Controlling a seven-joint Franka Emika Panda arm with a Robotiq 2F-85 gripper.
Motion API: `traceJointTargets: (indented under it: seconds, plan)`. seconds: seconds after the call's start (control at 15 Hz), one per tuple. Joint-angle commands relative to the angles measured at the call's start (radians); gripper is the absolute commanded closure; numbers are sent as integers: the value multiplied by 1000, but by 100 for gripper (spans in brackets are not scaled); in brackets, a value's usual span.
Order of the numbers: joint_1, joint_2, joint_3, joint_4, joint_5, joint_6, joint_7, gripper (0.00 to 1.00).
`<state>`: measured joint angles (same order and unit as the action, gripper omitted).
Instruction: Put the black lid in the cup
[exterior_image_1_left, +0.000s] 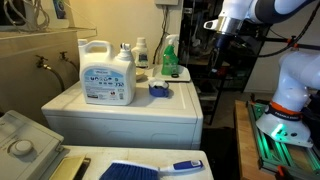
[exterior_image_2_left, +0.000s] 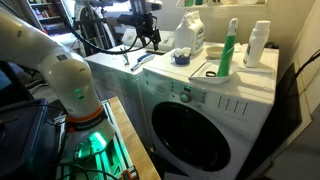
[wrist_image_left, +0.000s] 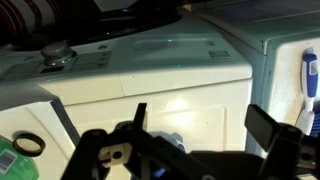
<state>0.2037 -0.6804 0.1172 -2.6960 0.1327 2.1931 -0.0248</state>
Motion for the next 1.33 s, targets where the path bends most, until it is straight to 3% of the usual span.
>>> traceJointTargets:
  seconds: [0.0, 0.07, 0.13, 0.47, 0.6, 0.8, 0.87, 0.93, 1.2, 1.27]
  plan:
    - [1, 0, -1, 2, -1, -3, 1, 0]
    - [1, 0, -1, 2, -1, -3, 1, 0]
    - [-62, 46, 57, 23, -40, 11, 134, 0]
    - [-234, 303, 126, 84, -185, 335, 369, 0]
    - [-330, 393, 166, 114, -303, 427, 510, 0]
    - [-446, 464, 176, 150, -501, 451, 722, 0]
    - [-450, 479, 161, 172, -533, 415, 784, 0]
    - [-377, 444, 119, 135, -475, 437, 683, 0]
    - [-398, 481, 106, 168, -522, 432, 759, 0]
    - [-444, 503, 142, 209, -616, 358, 937, 0]
